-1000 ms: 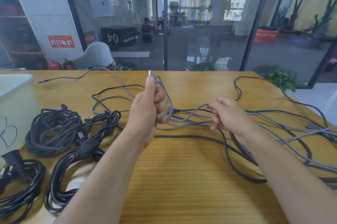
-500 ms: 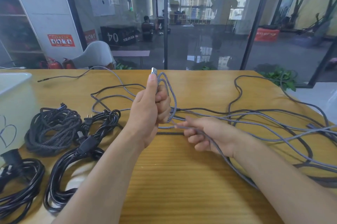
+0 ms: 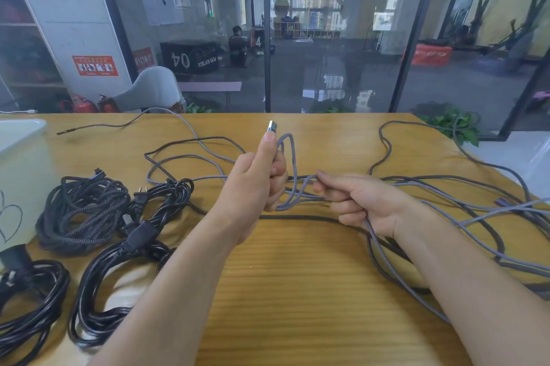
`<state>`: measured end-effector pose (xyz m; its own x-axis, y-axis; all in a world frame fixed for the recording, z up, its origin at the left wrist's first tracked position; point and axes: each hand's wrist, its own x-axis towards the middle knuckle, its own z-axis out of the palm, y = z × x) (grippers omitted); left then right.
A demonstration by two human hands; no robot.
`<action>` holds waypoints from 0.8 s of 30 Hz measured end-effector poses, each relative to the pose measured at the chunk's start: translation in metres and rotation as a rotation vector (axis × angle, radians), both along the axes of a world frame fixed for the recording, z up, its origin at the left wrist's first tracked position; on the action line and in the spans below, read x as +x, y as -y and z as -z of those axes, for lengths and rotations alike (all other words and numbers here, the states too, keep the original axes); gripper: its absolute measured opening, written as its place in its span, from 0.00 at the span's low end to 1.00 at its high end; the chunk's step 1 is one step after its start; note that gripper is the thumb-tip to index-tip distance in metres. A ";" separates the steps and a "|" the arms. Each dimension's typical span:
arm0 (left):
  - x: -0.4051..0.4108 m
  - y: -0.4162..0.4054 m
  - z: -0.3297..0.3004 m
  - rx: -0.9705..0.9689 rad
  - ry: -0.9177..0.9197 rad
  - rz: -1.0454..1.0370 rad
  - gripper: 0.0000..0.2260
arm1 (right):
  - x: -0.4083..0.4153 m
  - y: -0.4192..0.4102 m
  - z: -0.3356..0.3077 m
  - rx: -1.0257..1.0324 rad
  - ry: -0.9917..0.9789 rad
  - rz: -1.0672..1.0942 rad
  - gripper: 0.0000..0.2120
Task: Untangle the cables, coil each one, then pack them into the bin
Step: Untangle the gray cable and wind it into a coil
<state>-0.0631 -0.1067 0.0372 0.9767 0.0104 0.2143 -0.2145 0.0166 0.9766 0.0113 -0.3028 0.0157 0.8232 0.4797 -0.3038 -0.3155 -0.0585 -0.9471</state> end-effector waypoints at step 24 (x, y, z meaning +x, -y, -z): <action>0.002 -0.009 0.003 -0.066 -0.075 -0.015 0.24 | 0.014 0.036 -0.002 -0.544 0.392 -0.073 0.15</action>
<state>-0.0607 -0.0976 0.0339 0.9896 0.0364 0.1388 -0.1413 0.0784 0.9869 0.0250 -0.3392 0.0175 0.8929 0.4018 -0.2032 0.0685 -0.5674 -0.8206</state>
